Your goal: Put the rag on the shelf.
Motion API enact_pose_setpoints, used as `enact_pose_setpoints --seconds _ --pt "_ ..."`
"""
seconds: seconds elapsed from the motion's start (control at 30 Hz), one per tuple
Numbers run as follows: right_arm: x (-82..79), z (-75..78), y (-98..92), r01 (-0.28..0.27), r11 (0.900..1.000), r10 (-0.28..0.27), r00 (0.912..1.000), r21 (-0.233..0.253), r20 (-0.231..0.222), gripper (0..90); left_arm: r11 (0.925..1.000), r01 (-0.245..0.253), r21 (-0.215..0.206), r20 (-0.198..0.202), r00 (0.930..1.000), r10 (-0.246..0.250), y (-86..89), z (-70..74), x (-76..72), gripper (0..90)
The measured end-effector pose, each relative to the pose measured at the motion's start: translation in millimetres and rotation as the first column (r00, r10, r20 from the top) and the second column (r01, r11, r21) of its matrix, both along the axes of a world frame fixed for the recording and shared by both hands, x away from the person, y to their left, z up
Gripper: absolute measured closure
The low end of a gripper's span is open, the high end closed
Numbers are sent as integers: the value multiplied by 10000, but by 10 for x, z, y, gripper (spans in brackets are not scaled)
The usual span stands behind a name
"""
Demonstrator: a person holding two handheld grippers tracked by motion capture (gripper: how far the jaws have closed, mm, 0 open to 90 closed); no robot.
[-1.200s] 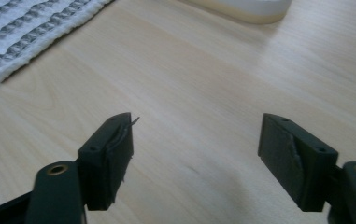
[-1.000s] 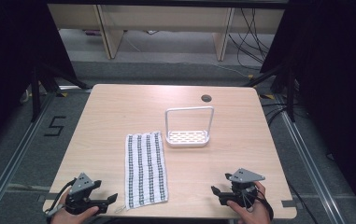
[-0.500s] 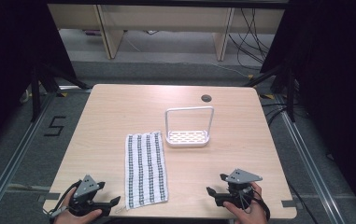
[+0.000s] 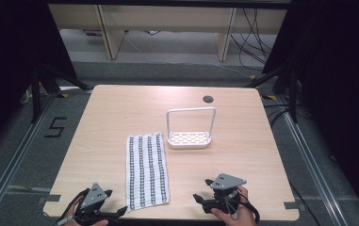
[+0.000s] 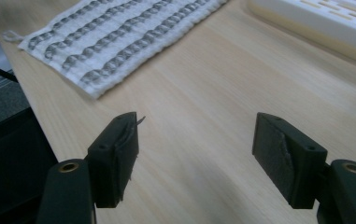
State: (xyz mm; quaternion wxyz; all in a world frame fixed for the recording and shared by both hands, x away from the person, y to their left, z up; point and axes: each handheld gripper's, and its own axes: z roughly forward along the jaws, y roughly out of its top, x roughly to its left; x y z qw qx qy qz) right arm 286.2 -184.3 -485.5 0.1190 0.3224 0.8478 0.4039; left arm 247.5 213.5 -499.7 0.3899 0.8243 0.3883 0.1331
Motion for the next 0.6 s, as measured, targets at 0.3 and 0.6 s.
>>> enact_pose_setpoints --seconds 0.3,0.6 --pt "-45 -13 209 -661 9978 661 9978 -58 -35 353 9999 116 48 -104 9999 -116 -85 -27 -29 236" --pt "-66 -31 390 -1324 9911 1324 9912 -138 38 389 9970 500 587 -185 9986 -490 -157 -36 -42 320"
